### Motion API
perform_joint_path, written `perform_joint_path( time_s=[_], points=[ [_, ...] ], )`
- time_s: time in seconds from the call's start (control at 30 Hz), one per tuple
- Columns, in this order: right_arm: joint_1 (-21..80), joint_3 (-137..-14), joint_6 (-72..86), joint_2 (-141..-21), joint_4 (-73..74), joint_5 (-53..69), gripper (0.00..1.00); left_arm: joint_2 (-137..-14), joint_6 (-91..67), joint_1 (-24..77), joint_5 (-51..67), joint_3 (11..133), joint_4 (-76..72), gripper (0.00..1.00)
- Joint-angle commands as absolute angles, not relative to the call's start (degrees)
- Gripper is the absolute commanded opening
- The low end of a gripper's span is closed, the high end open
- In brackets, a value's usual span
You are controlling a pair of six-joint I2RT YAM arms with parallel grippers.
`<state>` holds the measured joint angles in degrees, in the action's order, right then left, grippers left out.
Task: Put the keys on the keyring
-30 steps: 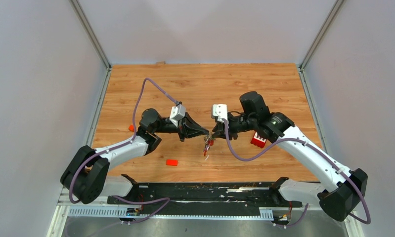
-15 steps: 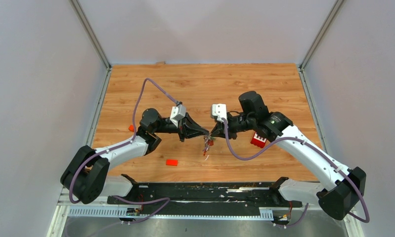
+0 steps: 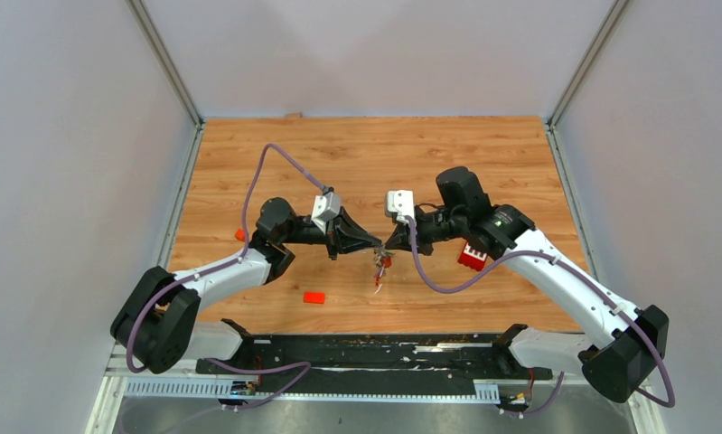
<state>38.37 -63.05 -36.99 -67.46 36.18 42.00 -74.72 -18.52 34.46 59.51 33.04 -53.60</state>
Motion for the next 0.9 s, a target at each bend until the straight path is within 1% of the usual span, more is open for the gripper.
perform_joint_path(
  time_s=[0.0, 0.1, 0.2, 0.33, 0.47, 0.5, 0.57, 0.87],
  points=[
    [38.25, -63.7, -37.59, -66.97, 34.14, 41.55, 0.0, -74.67, -14.87, 34.37, 59.78, 33.04, -52.36, 0.0],
    [38.38, -64.13, -38.7, -66.75, 35.36, 39.11, 0.0, -74.49, -10.88, 34.35, 59.58, 33.81, -47.91, 0.0],
    [38.69, -64.31, -39.29, -66.72, 36.29, 36.57, 0.0, -73.88, -4.57, 34.34, 58.43, 36.36, -37.62, 0.01],
    [39.39, -65.05, -40.19, -67.28, 38.27, 33.48, 0.0, -73.37, 2.74, 34.36, 57.4, 40.18, -26.47, 0.16],
    [40.0, -65.85, -40.6, -67.85, 39.48, 32.14, 0.0, -73.24, 7.93, 34.36, 57.23, 43.39, -19.03, 0.28],
    [40.12, -66.05, -40.74, -68.04, 39.68, 31.94, 0.0, -73.36, 8.9, 34.31, 57.39, 43.94, -17.8, 0.29],
    [40.28, -66.26, -40.85, -68.23, 39.83, 31.94, 0.0, -73.59, 10.77, 34.31, 57.63, 44.73, -15.82, 0.32],
    [40.44, -64.28, -43.37, -66.96, 38.94, 33.67, 0.0, -75.62, 21.43, 35.92, 59.58, 48.62, -5.82, 0.36]
  ],
)
